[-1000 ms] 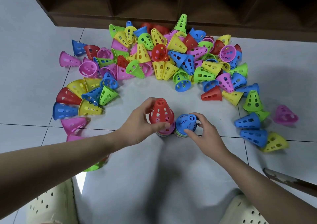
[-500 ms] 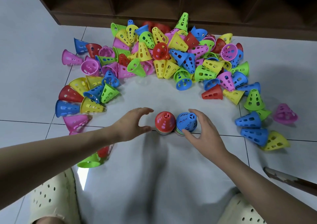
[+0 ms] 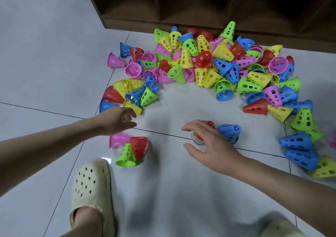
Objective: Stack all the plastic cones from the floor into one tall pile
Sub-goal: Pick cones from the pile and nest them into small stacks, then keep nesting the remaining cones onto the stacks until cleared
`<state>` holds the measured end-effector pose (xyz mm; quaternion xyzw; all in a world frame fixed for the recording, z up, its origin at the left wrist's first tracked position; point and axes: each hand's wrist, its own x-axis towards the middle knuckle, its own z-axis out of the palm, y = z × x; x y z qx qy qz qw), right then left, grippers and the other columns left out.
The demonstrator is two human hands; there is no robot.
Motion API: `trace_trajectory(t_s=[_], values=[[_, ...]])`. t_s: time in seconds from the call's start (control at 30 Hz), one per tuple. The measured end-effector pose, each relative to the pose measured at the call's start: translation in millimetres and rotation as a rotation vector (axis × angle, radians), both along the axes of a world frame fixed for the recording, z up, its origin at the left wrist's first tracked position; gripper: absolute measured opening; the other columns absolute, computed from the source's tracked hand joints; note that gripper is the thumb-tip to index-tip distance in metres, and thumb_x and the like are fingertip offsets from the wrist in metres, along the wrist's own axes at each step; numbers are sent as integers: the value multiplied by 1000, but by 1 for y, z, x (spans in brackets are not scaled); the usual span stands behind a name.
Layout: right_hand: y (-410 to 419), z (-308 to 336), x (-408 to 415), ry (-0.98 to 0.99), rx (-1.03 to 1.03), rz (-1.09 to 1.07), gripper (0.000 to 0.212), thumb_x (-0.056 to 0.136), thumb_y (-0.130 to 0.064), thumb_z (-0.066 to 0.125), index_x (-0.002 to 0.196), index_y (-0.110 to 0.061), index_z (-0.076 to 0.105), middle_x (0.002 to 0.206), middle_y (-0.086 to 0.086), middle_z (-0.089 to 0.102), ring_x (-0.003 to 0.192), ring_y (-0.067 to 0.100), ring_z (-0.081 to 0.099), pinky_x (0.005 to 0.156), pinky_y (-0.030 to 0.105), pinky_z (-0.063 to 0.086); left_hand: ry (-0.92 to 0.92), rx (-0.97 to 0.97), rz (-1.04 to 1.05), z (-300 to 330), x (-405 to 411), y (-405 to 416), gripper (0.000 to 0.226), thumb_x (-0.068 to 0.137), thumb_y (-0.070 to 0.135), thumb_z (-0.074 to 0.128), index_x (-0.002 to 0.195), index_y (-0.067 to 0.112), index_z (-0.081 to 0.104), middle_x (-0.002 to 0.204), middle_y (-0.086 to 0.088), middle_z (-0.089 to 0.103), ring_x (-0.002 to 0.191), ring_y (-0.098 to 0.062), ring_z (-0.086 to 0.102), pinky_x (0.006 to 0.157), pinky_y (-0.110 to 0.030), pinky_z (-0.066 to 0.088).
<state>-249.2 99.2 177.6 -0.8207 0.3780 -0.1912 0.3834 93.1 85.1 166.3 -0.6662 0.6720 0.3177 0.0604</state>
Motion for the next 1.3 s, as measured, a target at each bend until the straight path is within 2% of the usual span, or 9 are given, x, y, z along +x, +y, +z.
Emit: trace_trajectory(t_s=[0.2, 0.33, 0.43, 0.5, 0.6, 0.67, 0.93, 1.03, 1.3], values=[[-10, -10, 56, 281, 331, 108, 35, 92, -36, 65, 123, -25, 54, 112, -12, 58, 95, 6, 60, 88, 32, 52, -169, 47, 127, -47, 1, 50, 33, 96, 45, 59, 92, 14, 70, 92, 3, 67, 76, -19, 64, 72, -32, 55], [-12, -50, 94, 471, 460, 70, 46, 92, -45, 61, 129, -20, 50, 116, -6, 59, 99, 15, 61, 85, 32, 51, -134, 182, 248, -93, -6, 78, 49, 85, 62, 50, 112, 24, 65, 104, -7, 72, 91, -27, 69, 81, -35, 56], [-1, -84, 123, 441, 570, -92, 35, 90, -44, 66, 113, -19, 55, 110, -1, 66, 97, 18, 63, 76, 27, 44, -61, 181, 340, -110, -16, 86, 59, 75, 66, 52, 119, 27, 58, 106, -5, 72, 93, -27, 69, 84, -38, 57], [11, -105, 142, 377, 622, -211, 23, 87, -40, 71, 94, -24, 56, 105, -2, 71, 95, 16, 65, 75, 24, 43, -12, 165, 401, -109, -25, 88, 45, 78, 59, 57, 99, 19, 59, 93, -5, 71, 86, -26, 68, 75, -35, 55], [27, -131, 158, 273, 706, -373, 50, 68, -59, 72, 104, -25, 65, 100, -10, 73, 94, 12, 69, 85, 30, 54, 49, 118, 473, -111, -31, 86, 35, 89, 48, 63, 80, 15, 56, 77, -1, 61, 77, -24, 61, 61, -31, 41], [30, -140, 161, 261, 683, -444, 64, 58, -68, 65, 106, -27, 63, 99, -10, 72, 93, 14, 69, 86, 36, 57, 109, 78, 497, -112, -31, 87, 33, 90, 45, 65, 81, 14, 58, 75, 1, 60, 74, -22, 59, 58, -31, 38], [9, -135, 159, 174, 571, -447, 42, 71, -54, 72, 97, -23, 64, 91, -6, 73, 83, 14, 69, 80, 40, 58, 286, -39, 511, -100, -37, 84, 29, 89, 42, 71, 100, 16, 69, 83, 5, 65, 74, -10, 59, 61, -20, 40], [-6, -98, 141, -8, 492, -407, 31, 76, -41, 78, 96, -22, 64, 87, -6, 74, 76, 8, 70, 79, 40, 58, 467, -94, 520, -82, -44, 74, 22, 89, 38, 73, 98, 18, 70, 82, 10, 69, 70, -1, 61, 59, -12, 42], [-48, 26, 46, -160, 285, -250, 19, 96, -34, 63, 115, -38, 62, 87, -12, 71, 81, 14, 66, 79, 39, 58, 859, -334, 505, -4, -95, 27, 21, 90, 27, 73, 111, 23, 71, 101, 7, 72, 93, -12, 69, 82, -24, 56]])
